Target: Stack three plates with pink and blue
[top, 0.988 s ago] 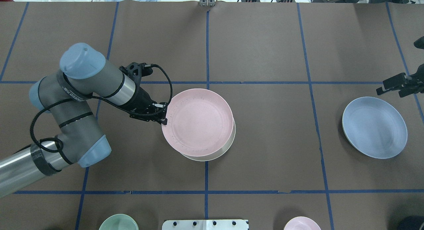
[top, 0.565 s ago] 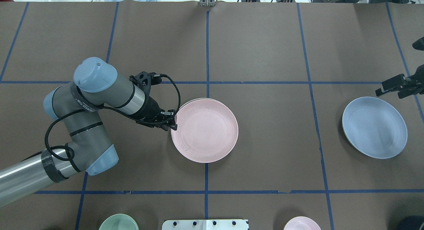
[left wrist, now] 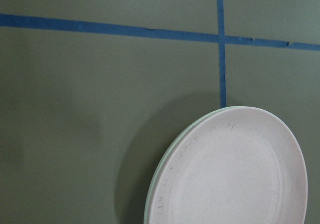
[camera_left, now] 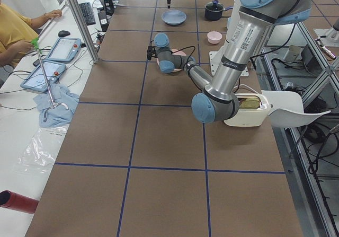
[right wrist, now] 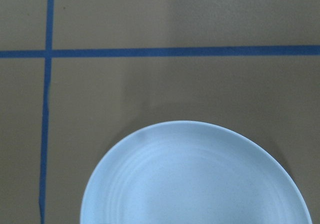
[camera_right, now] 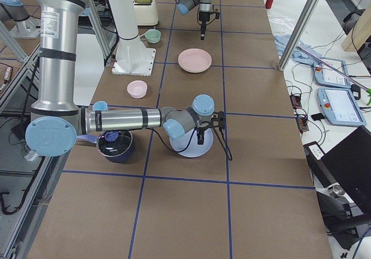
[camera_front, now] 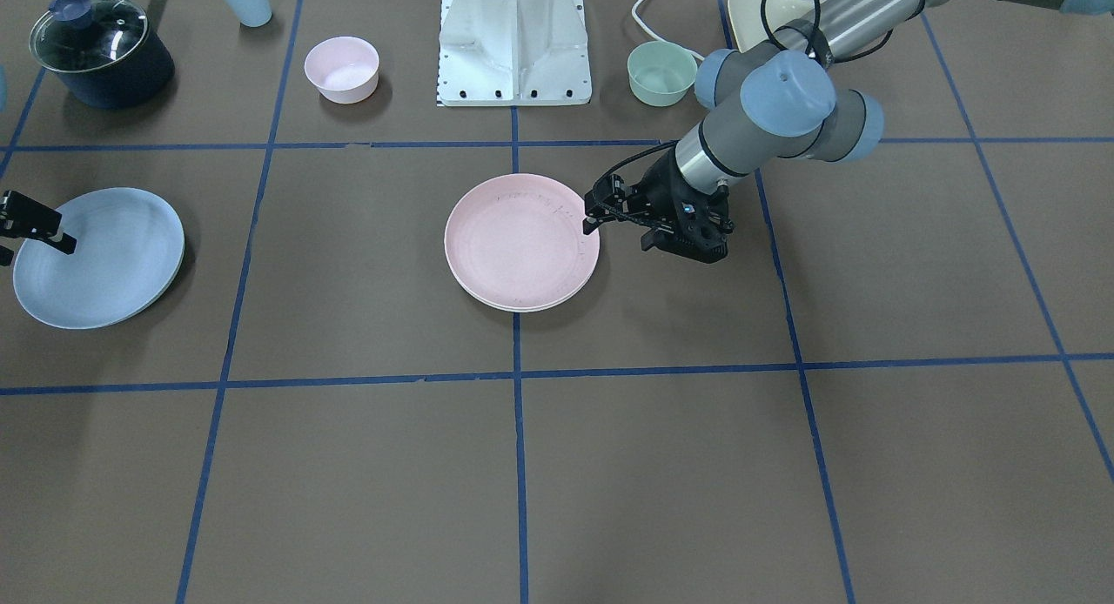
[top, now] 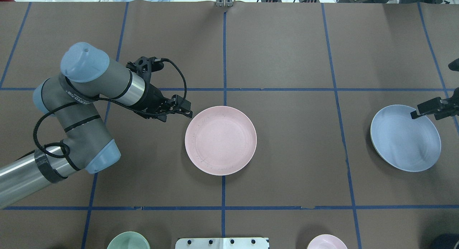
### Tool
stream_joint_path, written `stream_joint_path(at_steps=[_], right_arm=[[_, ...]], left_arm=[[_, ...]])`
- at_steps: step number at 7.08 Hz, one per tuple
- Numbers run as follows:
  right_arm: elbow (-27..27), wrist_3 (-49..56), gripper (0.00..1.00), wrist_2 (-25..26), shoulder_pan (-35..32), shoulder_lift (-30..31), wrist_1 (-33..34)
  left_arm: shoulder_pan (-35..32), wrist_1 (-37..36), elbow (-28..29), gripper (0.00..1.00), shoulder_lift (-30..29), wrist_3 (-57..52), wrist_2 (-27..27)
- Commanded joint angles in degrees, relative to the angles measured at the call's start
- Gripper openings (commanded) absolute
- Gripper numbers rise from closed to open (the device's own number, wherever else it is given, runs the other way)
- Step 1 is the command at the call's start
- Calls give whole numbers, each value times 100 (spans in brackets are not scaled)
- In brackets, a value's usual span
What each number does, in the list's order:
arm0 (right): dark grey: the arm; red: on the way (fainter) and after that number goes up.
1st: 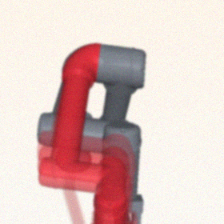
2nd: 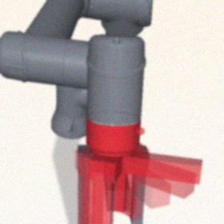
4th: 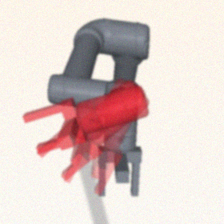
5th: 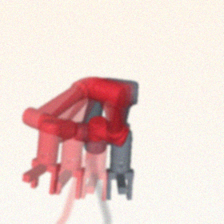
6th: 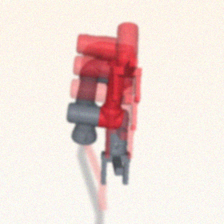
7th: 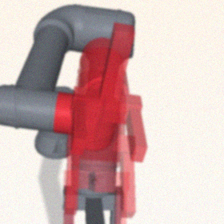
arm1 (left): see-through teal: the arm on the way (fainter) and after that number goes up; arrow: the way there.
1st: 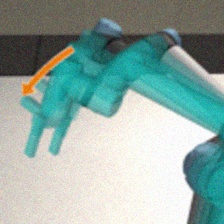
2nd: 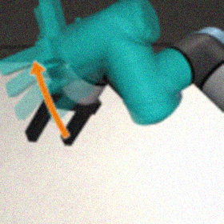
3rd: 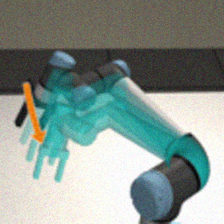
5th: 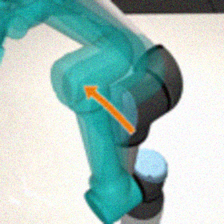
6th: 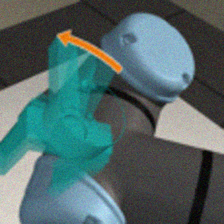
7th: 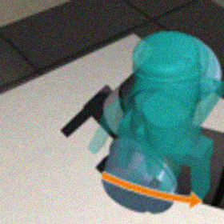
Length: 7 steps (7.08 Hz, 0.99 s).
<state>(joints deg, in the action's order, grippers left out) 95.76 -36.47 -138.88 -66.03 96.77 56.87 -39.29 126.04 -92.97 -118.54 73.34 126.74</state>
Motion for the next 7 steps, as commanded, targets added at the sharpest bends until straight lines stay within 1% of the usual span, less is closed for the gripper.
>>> stream_joint_path(at_steps=[1, 3, 4, 5, 6, 7], right_arm=[[-224, 61, 99, 263, 125, 262, -264], [-461, 70, 90, 379, 152, 307, -334], [-645, 79, 80, 379, 170, 307, -500], [-969, 79, 76, 379, 222, 324, -928], [-1172, 61, 6, 379, 222, 298, -1124], [-1183, 70, 0, 370, 222, 298, -1134]], left_arm=[[-70, -1, -37, 100, 7, 172, 0], [-79, -10, -116, 100, 50, 181, 9], [-79, -10, -134, 100, 59, 181, 9], [-79, -10, -142, 100, 68, 181, 9], [-70, -10, -142, 100, 77, 172, 9], [-79, -10, -142, 100, 86, 172, 9]])
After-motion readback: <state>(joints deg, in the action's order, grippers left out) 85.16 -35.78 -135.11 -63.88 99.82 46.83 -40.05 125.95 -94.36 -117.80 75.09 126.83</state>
